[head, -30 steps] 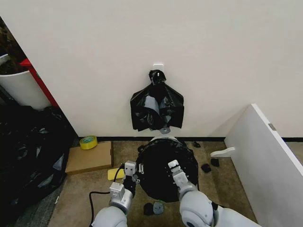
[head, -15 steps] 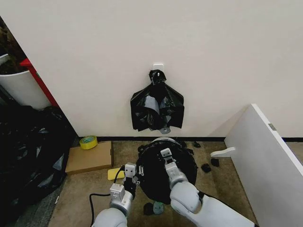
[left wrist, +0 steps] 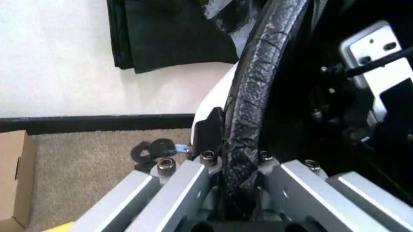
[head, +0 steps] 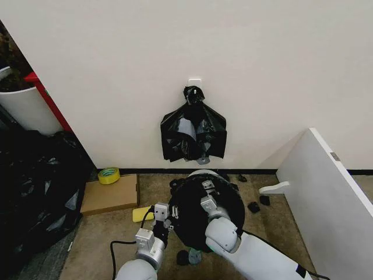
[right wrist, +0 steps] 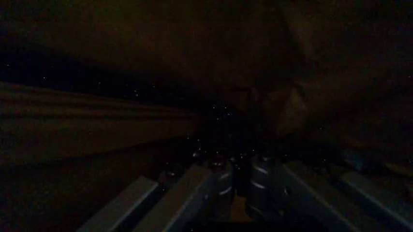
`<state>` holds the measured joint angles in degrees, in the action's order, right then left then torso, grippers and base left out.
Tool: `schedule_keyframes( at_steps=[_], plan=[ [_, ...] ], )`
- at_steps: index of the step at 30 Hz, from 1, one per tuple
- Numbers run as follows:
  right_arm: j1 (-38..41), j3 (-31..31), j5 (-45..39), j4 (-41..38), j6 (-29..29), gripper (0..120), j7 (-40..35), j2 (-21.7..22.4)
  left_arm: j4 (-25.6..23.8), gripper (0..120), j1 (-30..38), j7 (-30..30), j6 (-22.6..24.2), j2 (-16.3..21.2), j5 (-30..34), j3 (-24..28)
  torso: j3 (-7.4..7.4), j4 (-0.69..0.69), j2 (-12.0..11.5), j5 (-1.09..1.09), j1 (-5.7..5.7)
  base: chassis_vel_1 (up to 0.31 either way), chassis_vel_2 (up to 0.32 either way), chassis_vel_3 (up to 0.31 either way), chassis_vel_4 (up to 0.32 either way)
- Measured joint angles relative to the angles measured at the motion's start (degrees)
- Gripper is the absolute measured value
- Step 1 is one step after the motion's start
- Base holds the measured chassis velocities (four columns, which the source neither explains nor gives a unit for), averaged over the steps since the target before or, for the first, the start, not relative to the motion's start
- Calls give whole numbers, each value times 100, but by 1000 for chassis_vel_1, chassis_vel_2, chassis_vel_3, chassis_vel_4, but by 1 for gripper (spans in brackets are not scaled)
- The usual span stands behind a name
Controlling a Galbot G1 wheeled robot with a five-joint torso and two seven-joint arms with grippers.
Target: Place the garbage bag over the trash bin.
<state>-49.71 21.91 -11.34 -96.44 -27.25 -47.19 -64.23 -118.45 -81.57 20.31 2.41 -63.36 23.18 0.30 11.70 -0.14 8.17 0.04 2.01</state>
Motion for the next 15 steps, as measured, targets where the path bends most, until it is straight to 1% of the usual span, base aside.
schedule_keyframes(
  at_steps=[2, 6, 8, 9, 11, 13, 14, 15],
  plan=[
    [-32, 2, 4, -55, 75, 0, 36, 32, 13, 0, 11, 2, 0, 3, 0, -9, 0, -1, 0, 0, 0, 0, 0, 0, 0],
    [-251, 77, 31, -385, 624, 0, 342, 176, 34, 0, 61, 22, 1, 2, 19, -68, 0, 0, 0, 0, 0, 0, 0, 0, 0],
    [-361, 111, 37, -558, 806, 1, 462, 244, 34, 0, 83, 23, 1, 2, 34, -84, 0, -1, 0, -1, 0, 0, 0, 0, 0],
    [-361, 111, 37, -558, 806, 1, 462, 244, 34, 0, 83, 23, 1, 2, 34, -84, 0, -1, 0, -1, 0, 0, 0, 0, 0],
    [-481, 156, -135, -851, 870, 10, 522, 341, 43, 0, 95, 23, 1, 5, 45, -92, 0, -1, 0, 0, 0, 0, 0, 0, 0],
    [-574, 184, -501, -1141, 805, 18, 527, 409, 53, 0, 96, 23, 1, 12, 47, -93, 0, -1, 0, -2, 0, 0, 0, 0, 0],
    [-602, 200, -700, -1247, 746, 19, 527, 428, 55, 0, 94, 23, 1, 13, 48, -93, -1, -1, 0, -1, 0, 0, 0, 0, 0],
    [-609, 209, -790, -1281, 720, 15, 527, 431, 55, 0, 93, 23, 1, 13, 47, -93, 0, -1, 0, -1, 0, 0, 0, 0, 0]
  ],
)
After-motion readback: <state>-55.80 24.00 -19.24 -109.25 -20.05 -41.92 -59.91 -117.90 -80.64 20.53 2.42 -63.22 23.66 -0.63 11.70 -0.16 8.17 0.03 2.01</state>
